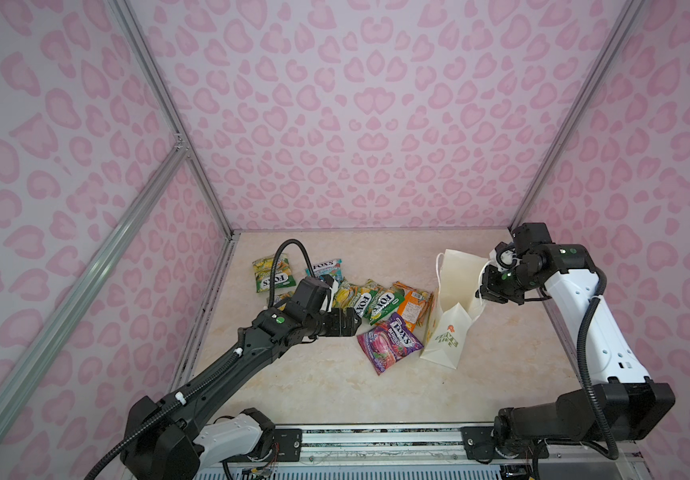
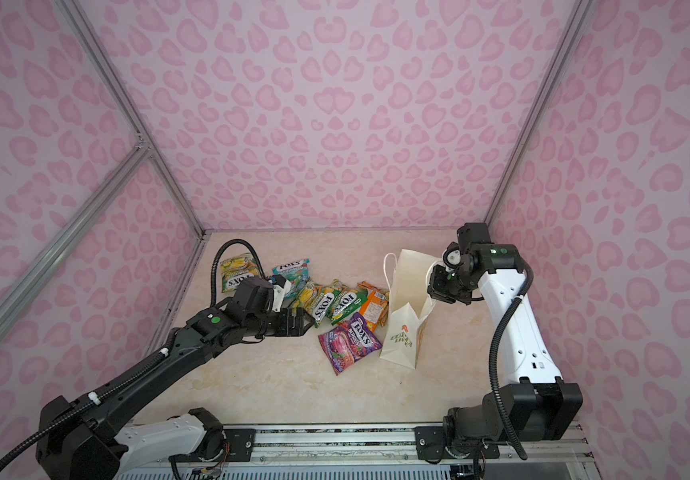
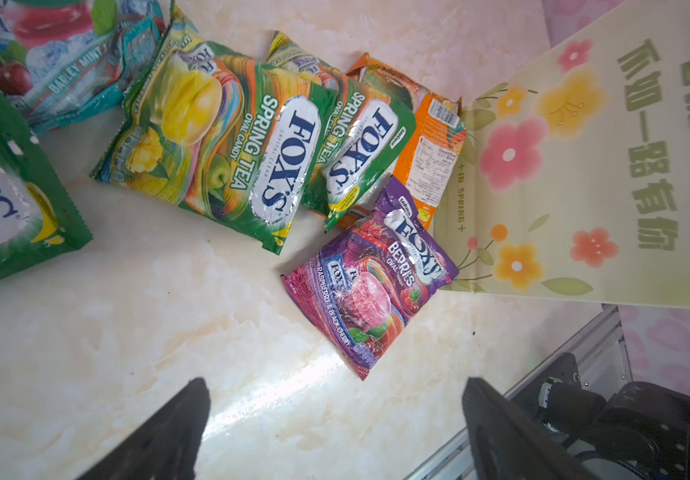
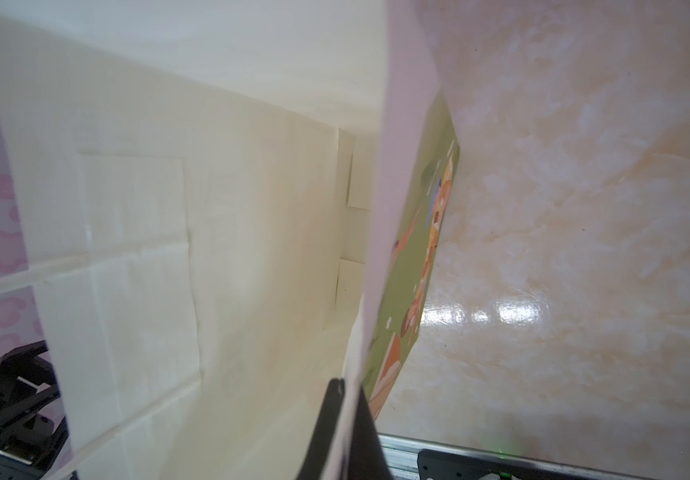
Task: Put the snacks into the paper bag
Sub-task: 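Drag the paper bag nearer with the right gripper while the left approaches candy, then grasp the large green Fox's Mango Tea bag with the left gripper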
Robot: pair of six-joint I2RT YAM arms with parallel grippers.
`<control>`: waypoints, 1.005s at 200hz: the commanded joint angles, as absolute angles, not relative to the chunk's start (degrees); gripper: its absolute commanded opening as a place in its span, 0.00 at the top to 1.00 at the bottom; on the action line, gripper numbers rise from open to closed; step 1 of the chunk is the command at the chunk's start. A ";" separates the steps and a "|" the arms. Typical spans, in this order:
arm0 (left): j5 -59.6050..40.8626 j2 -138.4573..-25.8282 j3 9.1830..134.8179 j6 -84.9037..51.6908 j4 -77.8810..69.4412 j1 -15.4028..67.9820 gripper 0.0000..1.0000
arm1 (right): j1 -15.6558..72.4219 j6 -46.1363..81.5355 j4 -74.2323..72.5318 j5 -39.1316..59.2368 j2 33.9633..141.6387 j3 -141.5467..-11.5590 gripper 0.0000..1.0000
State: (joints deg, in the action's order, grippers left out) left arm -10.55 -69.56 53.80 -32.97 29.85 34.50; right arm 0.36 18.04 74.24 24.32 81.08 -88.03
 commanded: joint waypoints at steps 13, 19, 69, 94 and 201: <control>-8.81 -73.45 52.02 -43.42 25.06 34.37 0.02 | 0.53 16.88 72.24 25.42 80.36 -87.67 1.00; -9.48 -74.05 51.51 -44.89 23.62 34.37 0.02 | 0.50 16.96 72.12 25.40 80.04 -87.64 1.00; -0.60 -77.88 49.92 -48.11 17.84 32.54 0.03 | 0.52 17.63 68.67 27.81 76.94 -84.68 1.00; 0.90 -72.07 44.60 -53.43 19.96 24.43 0.03 | 0.48 18.27 66.78 29.46 75.86 -82.04 1.00; -4.82 -67.51 31.20 -39.33 7.13 -6.72 0.03 | 1.93 19.30 63.33 33.48 74.27 -78.07 1.00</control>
